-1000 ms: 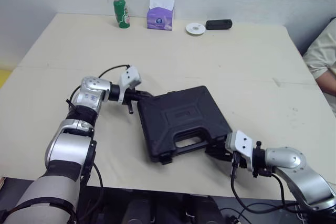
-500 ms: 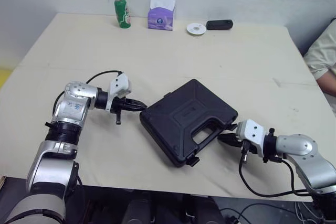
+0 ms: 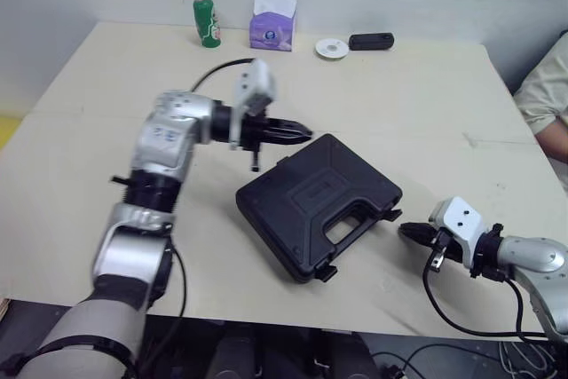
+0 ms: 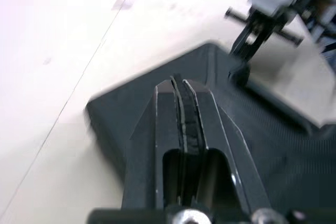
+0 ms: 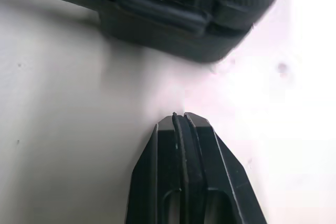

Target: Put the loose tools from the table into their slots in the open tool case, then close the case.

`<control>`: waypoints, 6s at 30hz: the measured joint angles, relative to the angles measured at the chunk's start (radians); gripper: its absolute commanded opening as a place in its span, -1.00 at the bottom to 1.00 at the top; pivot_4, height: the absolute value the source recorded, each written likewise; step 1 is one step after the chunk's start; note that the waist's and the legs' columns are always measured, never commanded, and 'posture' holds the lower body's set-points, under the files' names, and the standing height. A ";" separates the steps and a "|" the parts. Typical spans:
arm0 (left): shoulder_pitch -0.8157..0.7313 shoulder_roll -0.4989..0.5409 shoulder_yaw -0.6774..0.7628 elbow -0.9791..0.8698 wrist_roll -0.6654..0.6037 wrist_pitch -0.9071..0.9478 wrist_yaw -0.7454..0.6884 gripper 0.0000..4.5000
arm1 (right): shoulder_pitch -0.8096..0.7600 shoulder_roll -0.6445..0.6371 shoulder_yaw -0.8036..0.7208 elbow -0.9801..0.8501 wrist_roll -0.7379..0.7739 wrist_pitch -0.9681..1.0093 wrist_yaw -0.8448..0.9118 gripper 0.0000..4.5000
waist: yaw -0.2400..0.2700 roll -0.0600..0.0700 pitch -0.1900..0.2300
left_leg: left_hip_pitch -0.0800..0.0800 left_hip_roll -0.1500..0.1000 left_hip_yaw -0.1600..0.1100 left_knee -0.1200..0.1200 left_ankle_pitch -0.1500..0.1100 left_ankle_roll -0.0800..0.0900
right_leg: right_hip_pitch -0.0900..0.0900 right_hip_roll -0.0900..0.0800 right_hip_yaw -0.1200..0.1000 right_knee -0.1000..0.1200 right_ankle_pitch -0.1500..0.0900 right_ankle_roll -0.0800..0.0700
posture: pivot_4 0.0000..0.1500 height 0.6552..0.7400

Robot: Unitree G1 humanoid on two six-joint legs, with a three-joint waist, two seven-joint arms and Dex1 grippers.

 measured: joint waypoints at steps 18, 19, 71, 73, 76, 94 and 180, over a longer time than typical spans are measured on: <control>-0.161 -0.306 -0.185 0.541 0.250 -0.412 0.056 -0.98 | 0.059 0.093 -0.038 -0.204 0.075 0.145 -0.109 -1.00 | 0.001 0.000 0.000 | 0.000 0.001 0.001 -0.001 0.000 0.001 | -0.001 -0.003 0.001 -0.003 0.000 0.000 | 1.00 0.80; -0.161 -0.310 -0.191 0.543 0.258 -0.429 0.059 -0.98 | 0.066 0.093 -0.039 -0.209 0.075 0.148 -0.113 -1.00 | 0.001 0.000 0.000 | 0.000 0.001 0.000 -0.001 0.000 0.001 | -0.001 -0.003 0.000 -0.003 0.000 0.000 | 1.00 0.80; -0.143 -0.314 -0.288 0.534 0.409 -0.603 0.151 -0.98 | 0.026 0.048 -0.053 -0.243 0.085 0.179 -0.094 -1.00 | -0.002 -0.010 -0.035 | 0.004 0.003 -0.003 -0.001 -0.008 0.006 | 0.004 -0.005 -0.001 -0.012 0.000 -0.001 | 1.00 0.80; -0.143 -0.314 -0.288 0.534 0.409 -0.603 0.151 -0.98 | 0.015 0.057 -0.026 -0.228 0.082 0.174 -0.097 -1.00 | -0.002 -0.010 -0.035 | 0.004 0.003 -0.003 -0.001 -0.007 0.005 | 0.004 -0.005 -0.001 -0.012 0.000 -0.001 | 1.00 0.80; -0.142 -0.313 -0.288 0.534 0.409 -0.603 0.151 -0.98 | 0.004 0.061 -0.020 -0.223 0.082 0.173 -0.096 -1.00 | -0.003 -0.010 -0.035 | 0.004 0.003 -0.003 -0.001 -0.007 0.005 | 0.004 -0.005 -0.001 -0.012 0.000 -0.001 | 1.00 0.80; -0.135 -0.296 -0.288 0.533 0.417 -0.604 0.160 -0.98 | -0.075 0.107 0.049 -0.220 0.046 0.214 -0.113 -1.00 | -0.041 -0.011 -0.035 | 0.006 0.005 -0.003 -0.002 -0.008 0.006 | 0.004 -0.003 -0.001 -0.010 0.001 -0.003 | 1.00 0.80; 0.269 0.243 -0.420 -0.446 0.162 -0.375 -0.148 -0.98 | -0.102 0.106 0.318 -0.411 0.211 0.407 -0.035 -1.00 | -0.002 0.021 -0.038 | 0.016 0.005 -0.009 -0.005 -0.014 0.005 | 0.019 -0.002 -0.001 -0.023 0.002 -0.002 | 1.00 0.80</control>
